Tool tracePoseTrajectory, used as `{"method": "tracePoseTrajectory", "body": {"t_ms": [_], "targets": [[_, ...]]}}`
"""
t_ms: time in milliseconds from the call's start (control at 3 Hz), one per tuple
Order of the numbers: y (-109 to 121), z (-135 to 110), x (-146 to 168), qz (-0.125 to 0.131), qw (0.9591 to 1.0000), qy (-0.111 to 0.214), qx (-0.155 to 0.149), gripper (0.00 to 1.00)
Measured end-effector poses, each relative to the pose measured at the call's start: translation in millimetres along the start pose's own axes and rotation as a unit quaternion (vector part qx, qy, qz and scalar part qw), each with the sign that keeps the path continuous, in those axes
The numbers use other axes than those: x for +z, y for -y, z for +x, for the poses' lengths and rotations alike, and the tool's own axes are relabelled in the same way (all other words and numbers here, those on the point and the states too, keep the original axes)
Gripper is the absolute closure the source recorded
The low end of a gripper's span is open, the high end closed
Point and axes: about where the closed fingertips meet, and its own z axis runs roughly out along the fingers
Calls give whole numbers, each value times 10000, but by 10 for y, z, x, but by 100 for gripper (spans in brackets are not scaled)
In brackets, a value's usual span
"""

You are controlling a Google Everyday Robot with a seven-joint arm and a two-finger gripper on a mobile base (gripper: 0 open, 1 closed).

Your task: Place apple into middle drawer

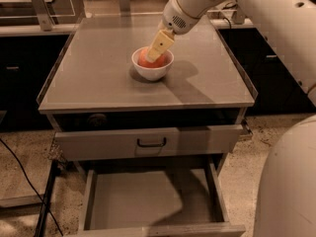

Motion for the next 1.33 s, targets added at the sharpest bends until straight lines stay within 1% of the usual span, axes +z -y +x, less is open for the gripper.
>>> {"method": "tracePoseTrajectory", "body": {"t_ms": [333, 667, 1000, 1333], "targets": [[10, 51, 75, -9, 10000, -40, 66, 28], [7, 97, 154, -33, 9999, -81, 121, 31], [6, 118, 188, -43, 9998, -102, 146, 32], [10, 138, 231, -51, 9997, -130, 177, 39]]}}
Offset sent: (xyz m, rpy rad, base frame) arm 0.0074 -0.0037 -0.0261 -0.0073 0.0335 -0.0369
